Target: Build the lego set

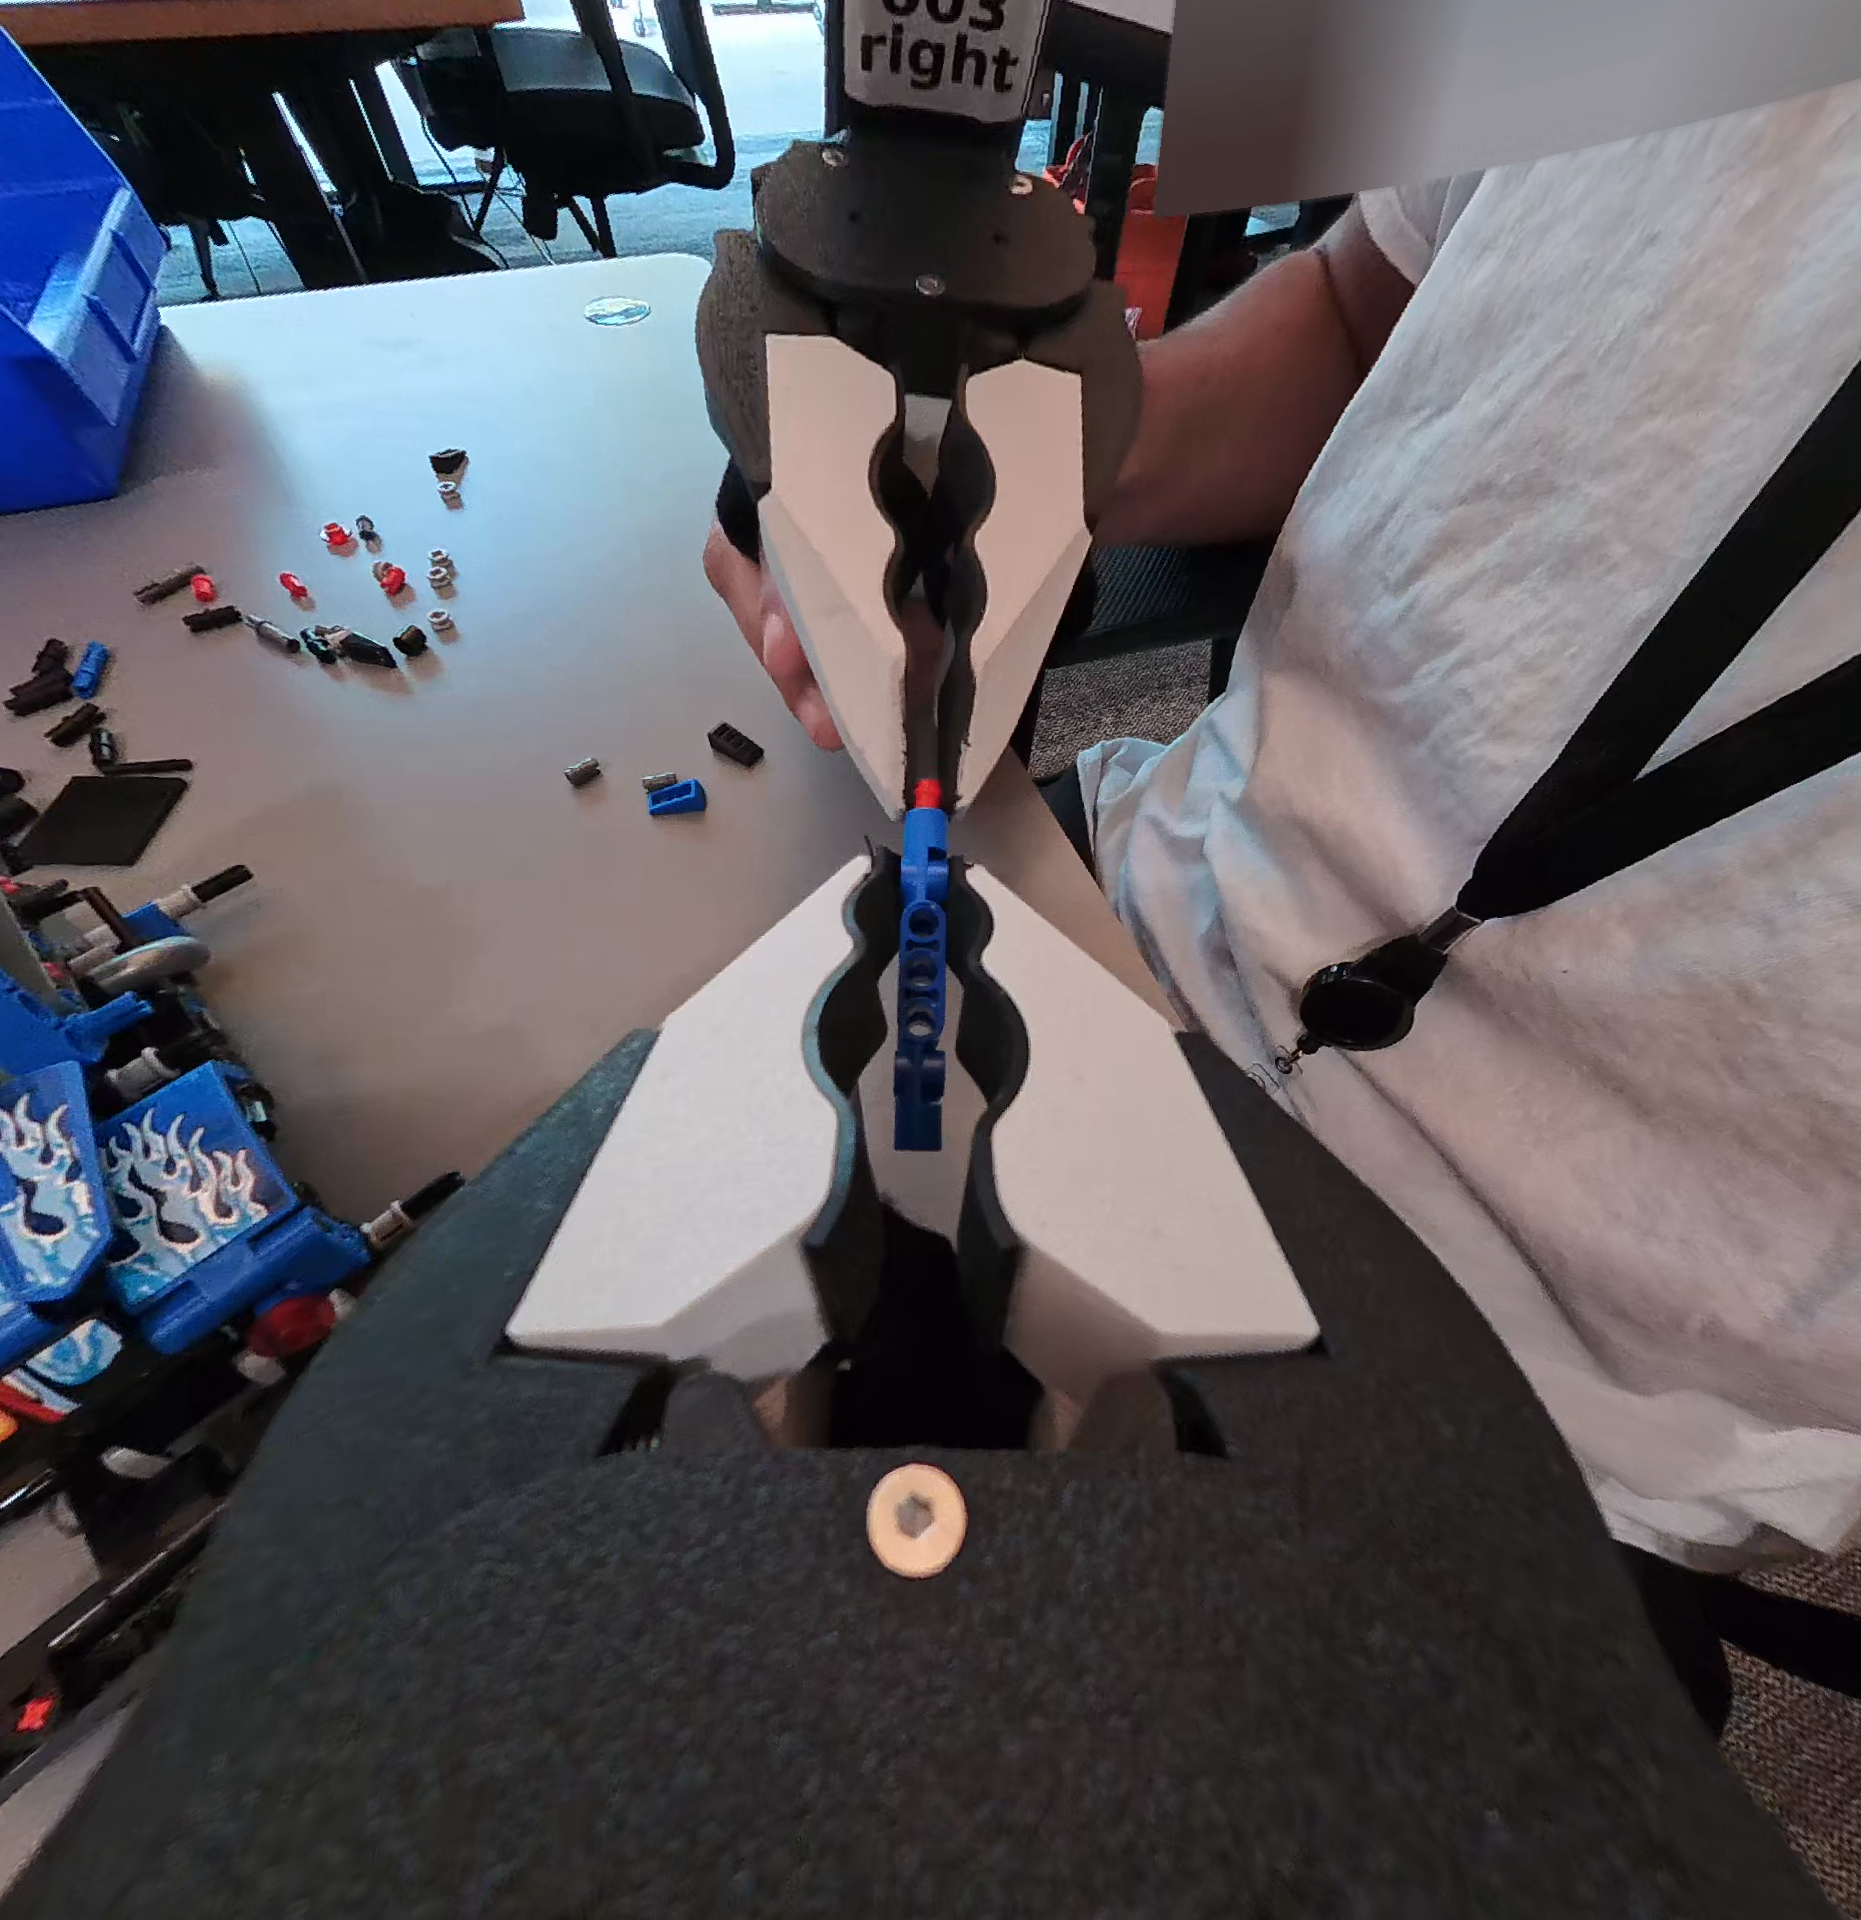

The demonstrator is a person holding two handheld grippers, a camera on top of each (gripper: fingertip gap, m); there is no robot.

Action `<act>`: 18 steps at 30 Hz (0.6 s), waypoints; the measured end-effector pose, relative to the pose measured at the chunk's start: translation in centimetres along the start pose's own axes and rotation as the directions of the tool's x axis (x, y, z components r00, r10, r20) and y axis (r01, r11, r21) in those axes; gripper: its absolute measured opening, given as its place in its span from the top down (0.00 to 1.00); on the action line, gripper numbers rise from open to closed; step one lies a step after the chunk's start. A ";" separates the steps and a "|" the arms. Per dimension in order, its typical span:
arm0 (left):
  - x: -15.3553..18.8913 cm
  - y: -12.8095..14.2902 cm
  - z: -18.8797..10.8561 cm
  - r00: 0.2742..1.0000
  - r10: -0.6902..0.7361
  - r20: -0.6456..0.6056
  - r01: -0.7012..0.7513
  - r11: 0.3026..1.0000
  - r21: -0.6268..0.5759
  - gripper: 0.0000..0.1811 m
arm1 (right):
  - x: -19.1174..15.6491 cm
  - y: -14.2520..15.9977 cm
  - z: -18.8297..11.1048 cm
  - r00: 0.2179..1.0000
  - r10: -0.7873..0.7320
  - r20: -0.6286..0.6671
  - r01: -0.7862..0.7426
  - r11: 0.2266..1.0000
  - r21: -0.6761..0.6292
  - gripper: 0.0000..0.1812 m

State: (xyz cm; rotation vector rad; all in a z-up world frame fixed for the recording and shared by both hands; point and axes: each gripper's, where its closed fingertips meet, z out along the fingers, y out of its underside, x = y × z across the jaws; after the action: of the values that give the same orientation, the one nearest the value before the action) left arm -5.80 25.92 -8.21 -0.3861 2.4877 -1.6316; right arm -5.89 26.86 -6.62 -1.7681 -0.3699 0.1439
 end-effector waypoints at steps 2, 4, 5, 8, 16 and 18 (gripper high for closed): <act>0.0 0.1 0.1 1.000 -0.007 -0.003 0.007 1.000 -0.002 0.97 | 0.0 0.1 0.0 1.000 -0.005 -0.003 0.005 1.000 -0.010 0.98; 0.0 0.1 0.2 1.000 -0.018 -0.008 0.018 1.000 0.002 0.97 | 0.0 0.3 0.0 1.000 -0.018 -0.009 0.017 0.999 -0.027 0.98; 0.1 -0.1 0.2 0.999 -0.034 -0.015 0.034 0.999 0.015 0.97 | 0.0 0.2 0.0 1.000 -0.011 -0.006 0.011 1.000 -0.022 0.98; -0.5 -0.7 0.1 0.998 -0.070 0.002 0.070 0.996 0.049 0.97 | 0.7 -0.5 -0.5 0.998 -0.027 -0.053 0.027 1.000 0.004 0.98; -0.5 -0.3 0.2 0.999 -0.043 0.017 0.043 0.999 0.021 0.96 | 1.0 -0.4 -0.9 0.994 -0.053 -0.094 0.051 0.998 -0.021 1.00; -0.5 -0.3 0.2 0.999 -0.042 0.017 0.042 0.999 0.019 0.97 | 0.8 -0.3 -0.8 0.995 -0.056 -0.087 0.054 0.998 -0.027 1.00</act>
State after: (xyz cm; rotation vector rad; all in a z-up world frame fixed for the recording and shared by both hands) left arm -5.27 25.79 -8.07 -0.4516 2.4658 -1.6582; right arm -4.93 26.49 -6.06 -1.7803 -0.3579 0.0226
